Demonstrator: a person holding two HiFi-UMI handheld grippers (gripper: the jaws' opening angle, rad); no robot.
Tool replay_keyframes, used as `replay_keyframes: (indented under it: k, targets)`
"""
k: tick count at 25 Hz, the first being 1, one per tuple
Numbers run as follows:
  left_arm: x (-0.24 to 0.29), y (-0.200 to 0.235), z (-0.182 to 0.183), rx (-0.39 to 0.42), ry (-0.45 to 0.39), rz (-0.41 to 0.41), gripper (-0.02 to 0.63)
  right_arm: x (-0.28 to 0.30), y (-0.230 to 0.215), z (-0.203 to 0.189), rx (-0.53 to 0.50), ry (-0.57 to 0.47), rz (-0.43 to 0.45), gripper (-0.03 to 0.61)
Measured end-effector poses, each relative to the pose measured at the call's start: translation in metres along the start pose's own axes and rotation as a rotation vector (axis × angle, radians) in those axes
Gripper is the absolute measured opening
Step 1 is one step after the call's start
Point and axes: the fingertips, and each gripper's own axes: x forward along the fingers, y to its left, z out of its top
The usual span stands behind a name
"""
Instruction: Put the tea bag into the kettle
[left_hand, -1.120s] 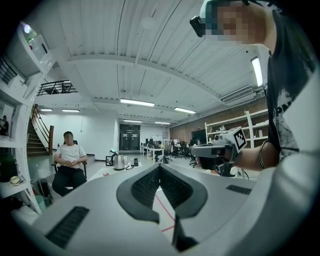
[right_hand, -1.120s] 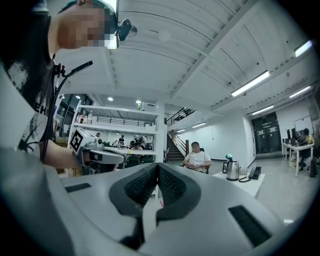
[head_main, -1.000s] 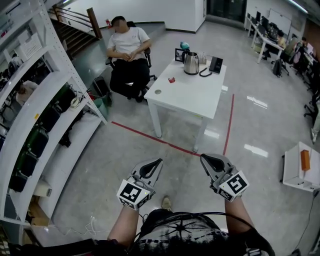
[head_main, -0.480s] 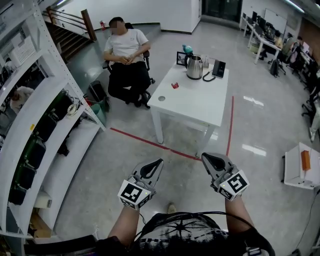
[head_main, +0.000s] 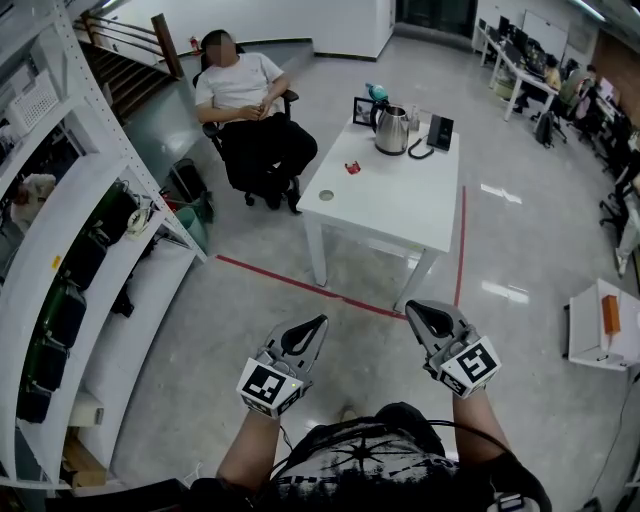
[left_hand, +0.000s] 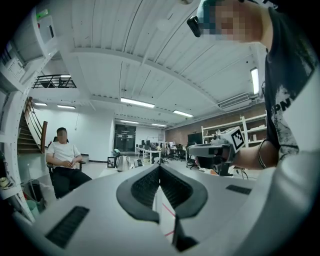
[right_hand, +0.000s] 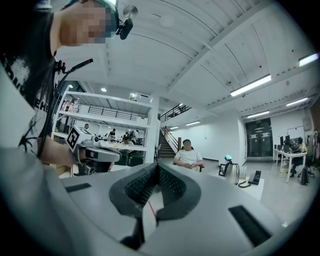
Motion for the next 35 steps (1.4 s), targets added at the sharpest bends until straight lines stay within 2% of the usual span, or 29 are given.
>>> replay_keyframes:
  k: [9,14,21,35]
  targets:
    - [0.018,0.025,0.001,-0.012,-0.002,0.016,0.011,0.025,-0.026,0.005,-0.037,0.005,-0.001,0.006]
    - [0.037,0.043,0.000,0.014,0.006,0.027,0.011,0.045,-0.052,0.005,-0.038,-0.009,0.015,0.006]
    - [0.082,0.075,0.009,0.013,0.016,0.080,0.011,0.079,-0.105,0.007,-0.044,-0.036,0.042,0.006]
    - [0.183,0.137,0.027,0.019,0.032,0.177,0.011,0.143,-0.209,0.012,-0.014,-0.064,0.149,0.006]
